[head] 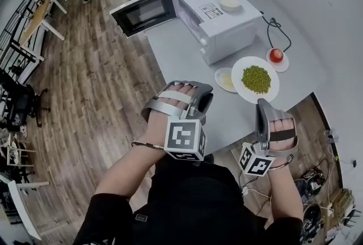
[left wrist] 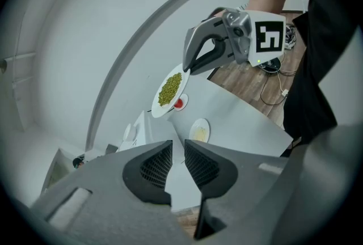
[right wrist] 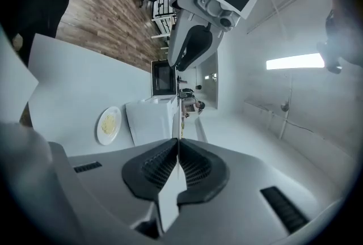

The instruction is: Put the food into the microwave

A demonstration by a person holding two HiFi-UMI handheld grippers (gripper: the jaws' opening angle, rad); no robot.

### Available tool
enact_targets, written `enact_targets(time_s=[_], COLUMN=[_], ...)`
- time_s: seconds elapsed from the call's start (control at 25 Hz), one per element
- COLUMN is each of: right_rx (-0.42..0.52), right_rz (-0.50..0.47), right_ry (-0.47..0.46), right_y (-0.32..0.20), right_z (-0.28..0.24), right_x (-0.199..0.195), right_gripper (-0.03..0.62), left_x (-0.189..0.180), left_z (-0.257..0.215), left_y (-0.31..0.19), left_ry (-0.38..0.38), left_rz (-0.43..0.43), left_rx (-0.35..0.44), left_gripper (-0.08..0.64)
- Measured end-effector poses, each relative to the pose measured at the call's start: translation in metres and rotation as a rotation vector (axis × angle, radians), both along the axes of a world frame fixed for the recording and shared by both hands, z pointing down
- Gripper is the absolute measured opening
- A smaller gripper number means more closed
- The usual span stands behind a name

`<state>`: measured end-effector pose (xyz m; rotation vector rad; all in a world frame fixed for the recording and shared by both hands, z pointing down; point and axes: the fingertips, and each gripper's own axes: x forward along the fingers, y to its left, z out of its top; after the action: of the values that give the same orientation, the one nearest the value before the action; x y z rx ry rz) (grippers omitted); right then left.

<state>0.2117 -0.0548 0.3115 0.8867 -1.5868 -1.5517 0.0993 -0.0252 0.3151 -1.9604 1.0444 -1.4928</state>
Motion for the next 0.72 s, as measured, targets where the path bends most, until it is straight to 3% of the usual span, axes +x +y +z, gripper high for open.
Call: enact_targets(time_s=[0.4, 0.72], right_rx=[0.037, 0.041], right_rz=[-0.009, 0.068], right_ry=[0.015, -0.011], right_y=[0.003, -0.013], right_z=[-0.018, -0.025], right_x=[-0.061, -0.156], right_gripper=[0.023, 0.022], left_x=[-0.064, -0.168], left_z=[-0.008, -0.015], left_y=[0.001, -0.014], left_ry=[-0.001, -0.018], left_rz=[0.006, 0.063], left_rx=[0.036, 0.036], left_gripper=[0.069, 0.069])
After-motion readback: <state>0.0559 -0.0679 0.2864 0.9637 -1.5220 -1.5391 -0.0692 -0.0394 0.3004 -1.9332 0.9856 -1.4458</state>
